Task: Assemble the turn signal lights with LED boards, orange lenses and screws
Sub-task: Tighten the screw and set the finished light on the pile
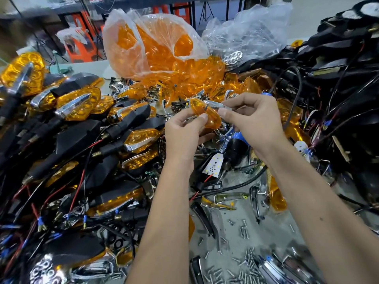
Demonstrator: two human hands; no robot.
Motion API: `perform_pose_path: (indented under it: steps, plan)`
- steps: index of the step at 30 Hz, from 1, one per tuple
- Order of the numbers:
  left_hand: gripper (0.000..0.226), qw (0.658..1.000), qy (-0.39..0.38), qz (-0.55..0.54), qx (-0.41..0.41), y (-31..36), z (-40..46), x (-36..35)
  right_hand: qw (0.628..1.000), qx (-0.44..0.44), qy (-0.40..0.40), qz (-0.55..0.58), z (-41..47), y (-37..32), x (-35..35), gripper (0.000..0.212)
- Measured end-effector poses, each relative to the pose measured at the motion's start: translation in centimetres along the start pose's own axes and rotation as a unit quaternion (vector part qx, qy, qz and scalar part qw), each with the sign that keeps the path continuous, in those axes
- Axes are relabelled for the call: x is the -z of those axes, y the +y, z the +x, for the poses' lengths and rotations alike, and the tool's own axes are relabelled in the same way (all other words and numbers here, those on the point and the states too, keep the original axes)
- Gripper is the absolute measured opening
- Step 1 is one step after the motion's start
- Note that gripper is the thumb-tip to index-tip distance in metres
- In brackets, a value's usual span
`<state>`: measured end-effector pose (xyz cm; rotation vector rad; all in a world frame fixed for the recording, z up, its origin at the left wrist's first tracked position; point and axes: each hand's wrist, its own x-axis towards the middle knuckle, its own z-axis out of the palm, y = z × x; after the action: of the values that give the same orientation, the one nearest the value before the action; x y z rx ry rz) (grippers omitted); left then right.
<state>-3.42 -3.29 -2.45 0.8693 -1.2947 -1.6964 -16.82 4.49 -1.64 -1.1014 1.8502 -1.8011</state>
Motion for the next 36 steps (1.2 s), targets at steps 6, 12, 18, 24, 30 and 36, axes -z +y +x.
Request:
perform_pose_path:
  steps: [6, 12, 18, 24, 30, 36]
  plan:
    - [0.03, 0.998, -0.018, 0.047, -0.039, -0.1, -0.1, 0.1, 1.0, 0.005, -0.005, 0.007, -0.1, 0.2, -0.3, 0.017]
    - [0.028, 0.994, -0.012, 0.077, -0.071, -0.3, 0.2, 0.4, 0.999, 0.007, -0.028, -0.02, -0.1, 0.2, -0.3, 0.014]
    - [0.015, 0.994, 0.004, 0.081, -0.078, -0.9, 0.3, 0.1, 0.988, 0.068, -0.027, -0.138, -0.4, -0.2, -0.5, 0.02]
    - [0.014, 0.996, 0.044, 0.032, -0.075, -0.8, 0.2, -0.1, 0.991, 0.065, -0.043, -0.11, -0.6, -0.4, -1.0, 0.021]
    - [0.006, 0.997, 0.049, 0.008, -0.067, -0.7, 0.0, -0.5, 0.989, 0.071, -0.053, -0.118, -0.6, -0.2, -0.9, 0.025]
    - [0.007, 0.995, 0.065, -0.07, 0.0, -0.3, 0.3, 0.3, 0.996, 0.013, -0.089, -0.023, -0.4, -0.2, -0.6, 0.024]
